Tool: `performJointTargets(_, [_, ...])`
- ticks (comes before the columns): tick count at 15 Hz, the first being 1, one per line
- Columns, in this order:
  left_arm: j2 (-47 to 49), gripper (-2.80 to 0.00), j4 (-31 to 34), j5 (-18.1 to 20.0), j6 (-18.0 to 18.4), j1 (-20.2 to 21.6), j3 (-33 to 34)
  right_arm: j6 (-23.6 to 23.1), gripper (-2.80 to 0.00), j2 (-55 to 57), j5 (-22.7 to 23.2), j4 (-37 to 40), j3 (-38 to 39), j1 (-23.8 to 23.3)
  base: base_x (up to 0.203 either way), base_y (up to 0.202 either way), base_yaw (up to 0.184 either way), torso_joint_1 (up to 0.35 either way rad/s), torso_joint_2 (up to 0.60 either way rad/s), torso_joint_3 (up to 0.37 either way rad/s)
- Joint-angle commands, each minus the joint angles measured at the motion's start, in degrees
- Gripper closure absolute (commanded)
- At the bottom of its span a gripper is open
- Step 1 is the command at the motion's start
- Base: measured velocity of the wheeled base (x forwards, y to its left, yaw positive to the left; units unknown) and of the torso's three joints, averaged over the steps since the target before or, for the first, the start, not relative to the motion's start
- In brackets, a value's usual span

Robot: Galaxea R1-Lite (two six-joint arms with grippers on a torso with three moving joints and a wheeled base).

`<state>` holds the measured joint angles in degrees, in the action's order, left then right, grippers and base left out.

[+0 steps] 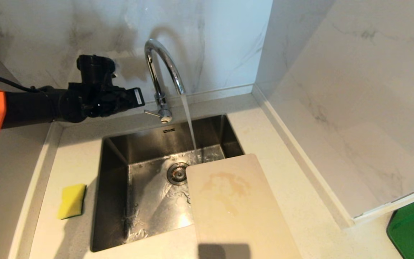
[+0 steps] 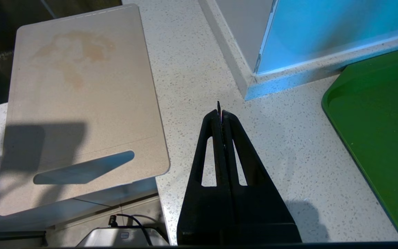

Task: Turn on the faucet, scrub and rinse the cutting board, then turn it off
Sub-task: Turn on the tap, then pick up the cleaning cloth

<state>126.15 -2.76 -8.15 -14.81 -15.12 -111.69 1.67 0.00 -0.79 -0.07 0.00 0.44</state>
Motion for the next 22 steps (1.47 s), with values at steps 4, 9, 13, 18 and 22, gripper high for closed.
performJointTargets(4, [-12.15,0.00,0.57,3.90,4.48,4.49,12.90,0.00,0.00,-0.09,0.00,-0.02,0.08,0.00,0.000,0.000,0.000,0.000,0.00,0.000])
performJointTargets(9, [-25.86,0.00,0.68,14.64,10.04,13.23,30.42,0.00,0.00,-0.09,0.00,-0.01,0.09,0.00,0.000,0.000,0.000,0.000,0.00,0.000])
performJointTargets(13, [-33.58,0.00,0.90,15.47,14.14,16.61,40.34,0.00,0.00,-0.09,0.00,-0.01,0.09,0.00,0.000,0.000,0.000,0.000,0.00,0.000])
performJointTargets(18, [-45.03,0.00,19.07,15.75,20.04,18.53,49.16,0.00,0.00,-0.09,0.00,-0.01,0.09,0.04,0.000,0.000,0.000,0.000,0.00,0.000])
performJointTargets(22, [-48.54,0.00,23.50,15.63,20.23,18.62,59.54,0.00,0.00,-0.09,0.00,-0.01,0.09,0.00,0.000,0.000,0.000,0.000,0.00,0.000])
